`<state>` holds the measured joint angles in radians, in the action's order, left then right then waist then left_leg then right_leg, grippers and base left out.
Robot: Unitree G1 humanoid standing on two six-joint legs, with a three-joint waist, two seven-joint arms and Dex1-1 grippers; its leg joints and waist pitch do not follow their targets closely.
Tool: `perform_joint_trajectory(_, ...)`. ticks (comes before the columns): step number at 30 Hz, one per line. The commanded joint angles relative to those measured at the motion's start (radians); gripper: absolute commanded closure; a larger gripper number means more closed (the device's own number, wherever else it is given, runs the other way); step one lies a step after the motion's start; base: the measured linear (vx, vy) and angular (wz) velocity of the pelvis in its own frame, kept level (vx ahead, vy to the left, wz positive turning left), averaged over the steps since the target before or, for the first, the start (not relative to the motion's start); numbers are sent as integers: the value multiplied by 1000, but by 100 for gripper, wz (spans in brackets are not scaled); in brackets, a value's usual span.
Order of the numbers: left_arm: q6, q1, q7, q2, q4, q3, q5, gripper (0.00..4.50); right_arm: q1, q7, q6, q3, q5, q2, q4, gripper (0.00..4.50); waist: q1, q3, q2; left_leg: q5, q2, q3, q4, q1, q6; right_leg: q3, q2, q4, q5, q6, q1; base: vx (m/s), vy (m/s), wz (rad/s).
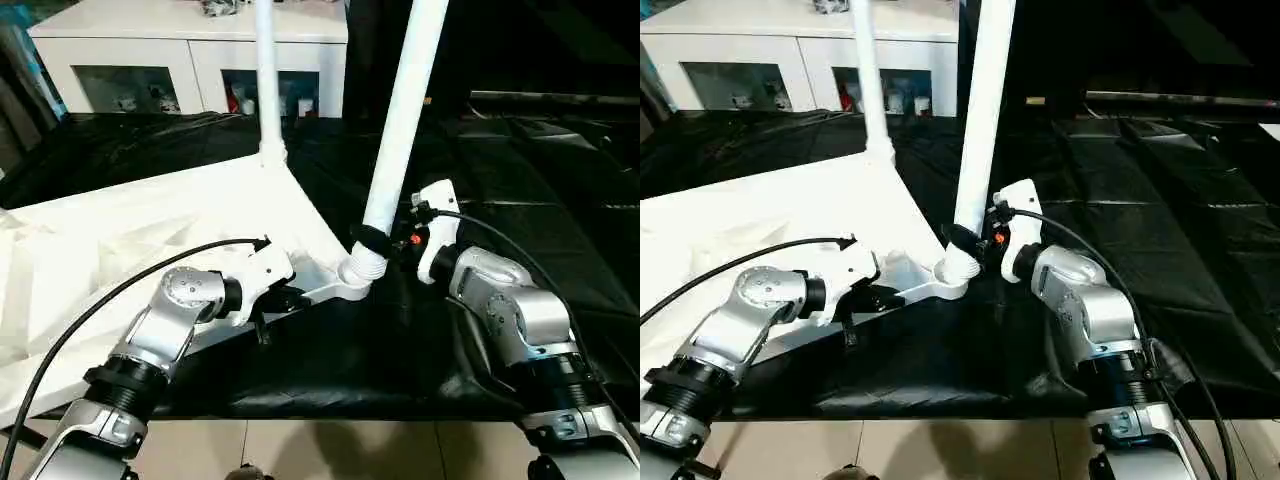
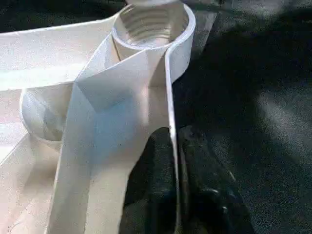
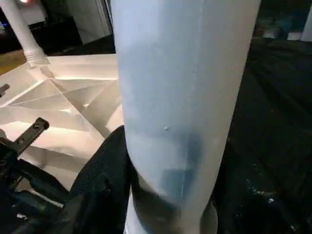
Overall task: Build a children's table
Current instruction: Rotate table base
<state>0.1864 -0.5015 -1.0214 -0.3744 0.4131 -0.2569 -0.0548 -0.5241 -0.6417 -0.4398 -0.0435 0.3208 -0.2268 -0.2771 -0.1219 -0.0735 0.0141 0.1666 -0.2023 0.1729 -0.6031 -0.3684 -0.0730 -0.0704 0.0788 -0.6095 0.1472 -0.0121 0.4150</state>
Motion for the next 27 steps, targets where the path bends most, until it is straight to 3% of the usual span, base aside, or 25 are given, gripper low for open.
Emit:
perform_joint_trajectory(1, -14, 7, -18, 12, -25, -7, 26, 377, -24, -5, 15, 5, 3, 0, 3, 261, 2, 81, -11, 280, -18, -9, 79, 12, -11, 38, 65, 91, 487, -99, -41, 0, 0, 0)
perform_joint_trajectory(5, -10, 7, -24, -15, -13, -14, 13, 346, -24, -7, 21, 6, 5, 5, -1, 261, 4, 85, -12, 263, -19, -8, 79, 10, -12, 40, 62, 80, 395, -124, -44, 0, 0, 0)
perform_joint_trajectory(8, 1, 7, -26, -29, -7, -14, 7, 345, -25, -12, 26, 9, 3, 9, -6, 261, 7, 84, -14, 262, -17, -6, 78, 8, -11, 41, 63, 80, 393, -131, -46, 0, 0, 0)
perform_joint_trajectory(16, 13, 4, -30, -35, -3, 5, 32, 428, -29, -15, 30, 11, 4, 12, -14, 261, 9, 82, -16, 267, -18, -7, 79, 10, -13, 41, 64, 83, 423, -125, -44, 0, 0, 0)
perform_joint_trajectory(19, 14, 6, -40, -31, -12, 16, 56, 437, -32, -18, 30, 11, 5, 13, -16, 261, 8, 83, -17, 263, -18, -5, 79, 10, -12, 41, 63, 80, 407, -133, -44, 0, 0, 0)
perform_joint_trajectory(27, 34, 25, -53, -39, -27, 9, 67, 450, -38, -28, 31, 9, 1, 9, -25, 261, 7, 81, -21, 278, -19, -7, 81, 10, -17, 41, 65, 85, 447, -114, -43, 0, 0, 0)
